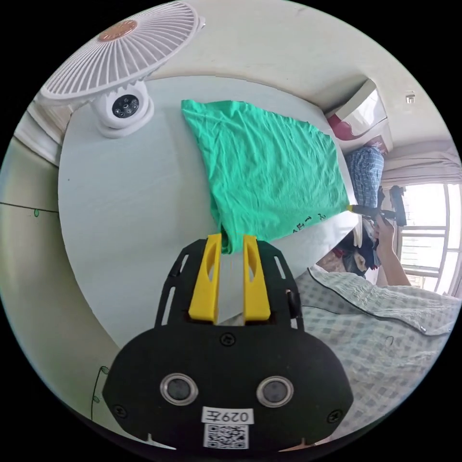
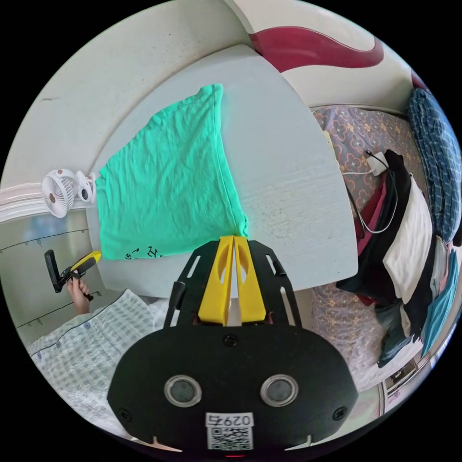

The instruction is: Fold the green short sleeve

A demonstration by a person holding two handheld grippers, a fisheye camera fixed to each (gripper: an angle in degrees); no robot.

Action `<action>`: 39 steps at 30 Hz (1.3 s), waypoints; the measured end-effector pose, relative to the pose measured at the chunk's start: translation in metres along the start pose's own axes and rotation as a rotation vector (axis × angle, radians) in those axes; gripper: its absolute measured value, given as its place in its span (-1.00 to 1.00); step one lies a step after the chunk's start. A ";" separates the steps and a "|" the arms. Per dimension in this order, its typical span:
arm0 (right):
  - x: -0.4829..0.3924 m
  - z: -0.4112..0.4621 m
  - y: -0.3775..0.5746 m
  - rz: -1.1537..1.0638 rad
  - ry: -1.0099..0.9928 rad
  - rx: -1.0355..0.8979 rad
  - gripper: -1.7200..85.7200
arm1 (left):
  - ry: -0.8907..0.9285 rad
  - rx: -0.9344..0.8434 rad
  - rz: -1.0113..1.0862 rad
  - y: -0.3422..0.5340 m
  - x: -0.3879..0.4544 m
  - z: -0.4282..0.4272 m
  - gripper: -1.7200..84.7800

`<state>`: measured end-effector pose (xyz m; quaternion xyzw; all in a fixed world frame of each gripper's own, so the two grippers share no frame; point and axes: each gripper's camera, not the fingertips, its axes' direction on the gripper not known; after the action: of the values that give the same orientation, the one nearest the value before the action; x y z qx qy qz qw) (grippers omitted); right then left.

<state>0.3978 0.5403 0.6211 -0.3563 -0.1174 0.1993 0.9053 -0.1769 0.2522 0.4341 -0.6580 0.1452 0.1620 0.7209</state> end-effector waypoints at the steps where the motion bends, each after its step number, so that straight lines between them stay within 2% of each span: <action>1: 0.000 0.000 0.000 -0.001 0.010 -0.008 -0.97 | 0.010 -0.003 -0.006 0.001 -0.001 0.001 -0.79; 5: 0.000 -0.007 0.000 -0.030 0.060 -0.030 -0.97 | -0.035 -0.045 -0.014 0.004 -0.007 0.009 -0.95; 11: 0.004 -0.020 0.000 -0.022 0.136 -0.052 -0.97 | -0.082 -0.079 -0.062 0.020 -0.023 0.011 -0.98; 18: 0.030 -0.039 0.007 0.043 -0.024 -0.038 -0.97 | 0.179 0.018 -0.192 0.053 -0.053 -0.010 -0.98; 22: 0.014 -0.072 0.012 -0.011 0.031 0.104 -0.97 | 0.040 0.116 -0.222 0.065 -0.040 -0.047 -0.98; 25: -0.031 -0.078 -0.015 -0.194 -0.098 0.117 -0.97 | 0.094 0.108 -0.128 0.045 -0.020 -0.049 -0.98; 28: -0.098 -0.056 -0.059 -0.398 -0.272 0.032 -0.97 | 0.093 0.002 -0.022 0.008 0.008 -0.020 -0.98; 32: -0.198 -0.019 -0.109 -0.591 -0.249 -0.048 -0.97 | -0.098 -0.159 0.023 -0.019 0.039 0.019 -0.98; 35: -0.247 0.008 -0.137 -0.662 -0.286 -0.177 -0.97 | -0.109 -0.154 0.019 -0.021 0.049 0.020 -0.98; 36: -0.260 0.018 -0.146 -0.676 -0.245 -0.219 -0.97 | -0.115 -0.145 0.025 -0.021 0.053 0.020 -0.98; 39: -0.272 0.023 -0.167 -0.702 -0.232 -0.253 -0.97 | -0.146 -0.136 0.040 -0.022 0.065 0.020 -0.98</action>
<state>0.1926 0.3219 0.7340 -0.3783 -0.3575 -0.0993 0.8481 -0.1090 0.2728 0.4284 -0.6889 0.0939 0.2331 0.6799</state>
